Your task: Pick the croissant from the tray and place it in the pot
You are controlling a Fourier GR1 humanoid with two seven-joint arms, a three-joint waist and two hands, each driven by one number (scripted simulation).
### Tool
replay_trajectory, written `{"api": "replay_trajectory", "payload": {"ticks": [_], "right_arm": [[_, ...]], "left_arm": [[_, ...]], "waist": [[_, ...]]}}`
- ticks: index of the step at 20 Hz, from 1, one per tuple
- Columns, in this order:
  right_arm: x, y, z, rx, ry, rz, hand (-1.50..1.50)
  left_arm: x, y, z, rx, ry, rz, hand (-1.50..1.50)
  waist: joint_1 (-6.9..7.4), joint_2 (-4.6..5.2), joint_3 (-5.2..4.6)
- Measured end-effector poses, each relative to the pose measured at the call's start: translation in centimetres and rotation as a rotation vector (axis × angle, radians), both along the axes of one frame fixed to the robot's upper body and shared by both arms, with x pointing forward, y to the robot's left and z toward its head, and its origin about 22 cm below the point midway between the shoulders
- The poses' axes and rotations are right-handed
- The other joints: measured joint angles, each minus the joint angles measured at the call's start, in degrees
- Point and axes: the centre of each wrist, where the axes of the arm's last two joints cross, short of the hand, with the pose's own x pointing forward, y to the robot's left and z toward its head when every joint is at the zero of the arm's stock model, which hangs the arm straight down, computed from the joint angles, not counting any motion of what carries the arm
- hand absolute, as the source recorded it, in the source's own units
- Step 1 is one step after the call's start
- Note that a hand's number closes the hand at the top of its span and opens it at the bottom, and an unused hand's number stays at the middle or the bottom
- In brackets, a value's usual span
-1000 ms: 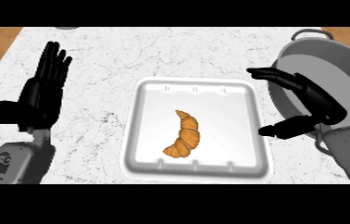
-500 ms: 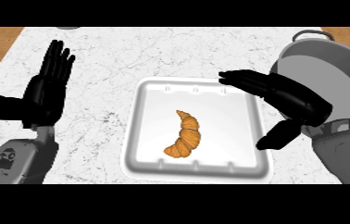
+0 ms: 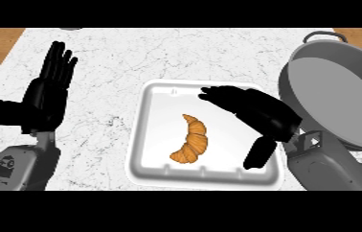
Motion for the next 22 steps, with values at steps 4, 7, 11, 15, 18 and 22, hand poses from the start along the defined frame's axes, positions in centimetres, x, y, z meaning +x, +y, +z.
{"api": "replay_trajectory", "payload": {"ticks": [4, 7, 11, 15, 18, 22], "right_arm": [[-0.7, 0.9, -1.6, -0.037, 0.041, -0.001, -1.50], [-1.0, 1.4, -2.8, -0.043, 0.050, 0.004, -1.50], [-0.9, 3.1, -3.8, -0.039, 0.040, 0.020, -1.50], [-1.2, 4.4, -4.7, -0.014, 0.021, 0.030, -1.50], [-1.3, 4.6, -5.7, -0.027, 0.011, 0.021, -1.50], [-1.1, 5.5, -6.3, -0.071, -0.005, -0.014, -1.50]], "left_arm": [[0.5, 0.2, 0.2, -0.003, 0.000, -0.003, 0.00], [0.7, -0.2, 0.1, -0.003, -0.002, -0.004, 0.00], [0.6, -0.4, -0.5, 0.001, -0.007, -0.004, 0.00], [0.4, -0.3, 0.0, -0.004, -0.003, -0.007, 0.00], [0.2, 0.1, 0.4, -0.002, 0.000, -0.003, 0.00], [0.3, -0.1, 0.4, 0.001, -0.001, -0.004, 0.00]], "waist": [[-0.09, 0.03, 0.01], [-0.09, 0.05, 0.02], [-0.02, 0.07, 0.02], [0.02, 0.06, 0.02], [0.02, 0.05, 0.03], [-0.02, 0.05, 0.03]]}}
